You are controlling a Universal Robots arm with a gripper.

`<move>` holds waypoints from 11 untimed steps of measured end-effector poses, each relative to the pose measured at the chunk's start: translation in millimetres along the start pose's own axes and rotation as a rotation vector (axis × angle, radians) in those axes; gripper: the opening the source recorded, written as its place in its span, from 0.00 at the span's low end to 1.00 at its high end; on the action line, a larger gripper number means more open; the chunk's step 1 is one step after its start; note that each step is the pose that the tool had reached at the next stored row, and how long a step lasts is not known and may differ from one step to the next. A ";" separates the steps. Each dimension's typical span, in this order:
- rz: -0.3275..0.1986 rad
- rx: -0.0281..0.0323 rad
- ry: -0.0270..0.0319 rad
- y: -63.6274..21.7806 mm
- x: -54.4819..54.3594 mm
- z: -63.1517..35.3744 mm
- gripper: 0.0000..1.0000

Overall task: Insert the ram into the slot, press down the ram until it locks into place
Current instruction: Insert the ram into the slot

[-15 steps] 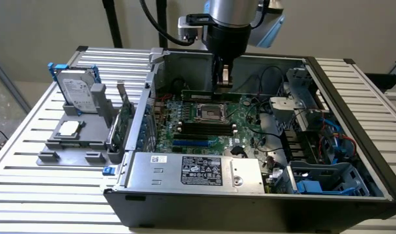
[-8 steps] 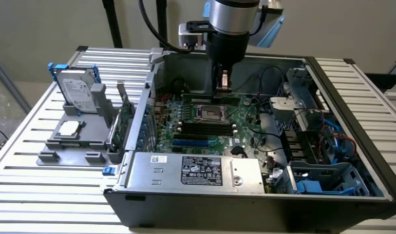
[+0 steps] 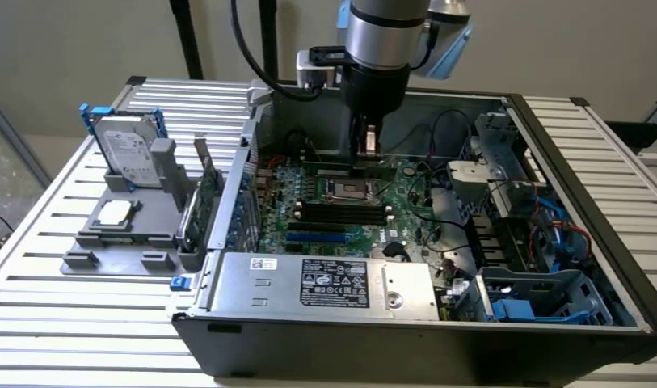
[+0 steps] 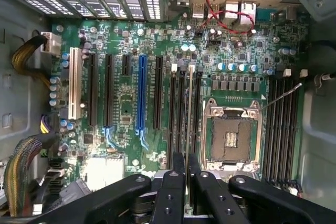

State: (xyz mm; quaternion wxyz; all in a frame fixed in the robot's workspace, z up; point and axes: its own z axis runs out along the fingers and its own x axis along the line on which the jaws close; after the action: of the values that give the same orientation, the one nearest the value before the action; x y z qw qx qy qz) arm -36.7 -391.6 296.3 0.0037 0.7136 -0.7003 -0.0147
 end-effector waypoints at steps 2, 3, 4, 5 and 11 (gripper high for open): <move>0.000 0.0000 0.0001 -0.1 -1.0 3.6 0.14; 0.000 -0.0002 0.0003 -0.1 -1.9 5.3 0.14; 0.000 0.0000 0.0001 -0.2 -2.6 7.2 0.14; 0.000 0.0001 0.0000 -0.2 -3.3 9.1 0.14; 0.000 0.0024 0.0006 -0.5 -4.6 20.0 0.14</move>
State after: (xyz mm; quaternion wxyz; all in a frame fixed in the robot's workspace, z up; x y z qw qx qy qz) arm -36.8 -386.6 276.4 0.0030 0.7137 -0.7003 -0.0137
